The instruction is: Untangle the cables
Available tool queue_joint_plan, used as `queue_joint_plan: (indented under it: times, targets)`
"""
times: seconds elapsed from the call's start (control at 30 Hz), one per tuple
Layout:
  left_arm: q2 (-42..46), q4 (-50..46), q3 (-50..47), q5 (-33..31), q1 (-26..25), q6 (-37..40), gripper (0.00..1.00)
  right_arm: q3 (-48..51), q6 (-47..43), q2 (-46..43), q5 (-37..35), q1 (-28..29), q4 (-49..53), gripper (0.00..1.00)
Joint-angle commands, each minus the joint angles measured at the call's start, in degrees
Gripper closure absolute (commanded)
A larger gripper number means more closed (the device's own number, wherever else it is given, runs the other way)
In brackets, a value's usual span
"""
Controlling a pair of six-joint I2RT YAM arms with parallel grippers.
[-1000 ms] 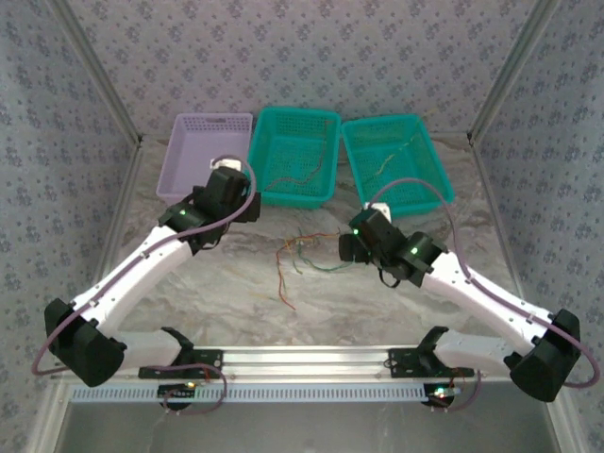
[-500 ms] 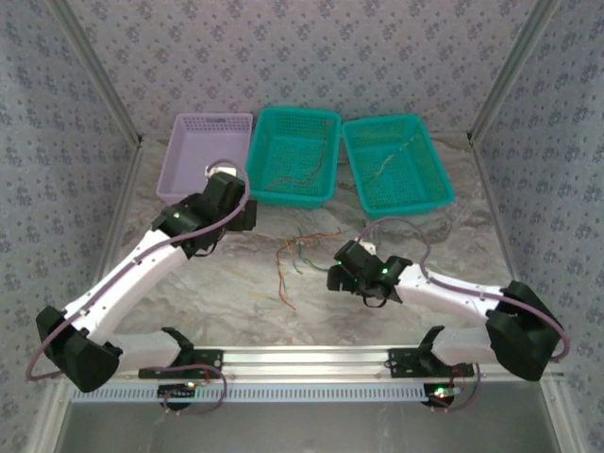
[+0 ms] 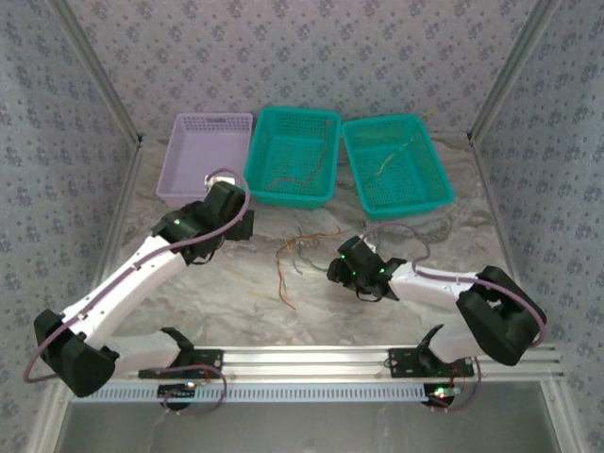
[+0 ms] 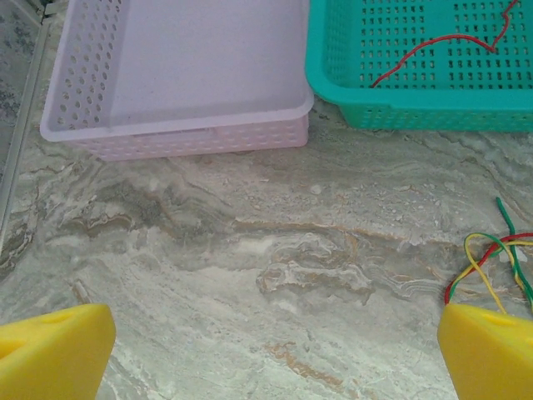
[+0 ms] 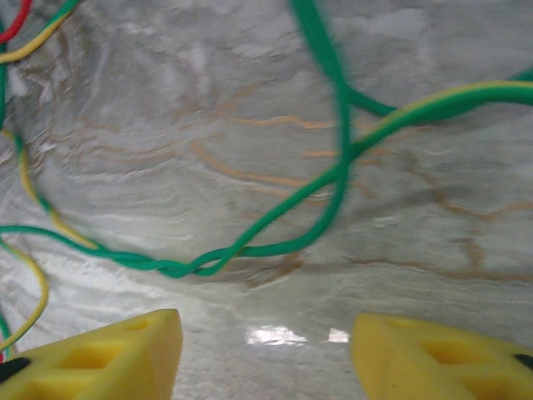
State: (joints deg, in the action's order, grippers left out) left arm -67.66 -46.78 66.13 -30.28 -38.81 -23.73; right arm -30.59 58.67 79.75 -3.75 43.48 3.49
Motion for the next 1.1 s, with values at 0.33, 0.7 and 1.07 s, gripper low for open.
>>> queue_joint_plan:
  times: [0.33,0.7,1.07]
  targets:
    - [0.8,-0.7,-1.4,-1.2,-1.7,-2.2,0.0,3.9,4.3,14.3,-6.4,-3.5,-26.5,0.46]
    - [1.5,-0.8,-3.1,-1.8,-4.0,-3.8,0.0,-3.0,0.8,14.4,-7.4,-4.6,-22.7,0.44]
    - [2.5,0.6,-3.4,-1.7,-5.0,-3.9,0.0,-6.8,0.4,-2.1,-18.5,-0.9,-3.5,0.37]
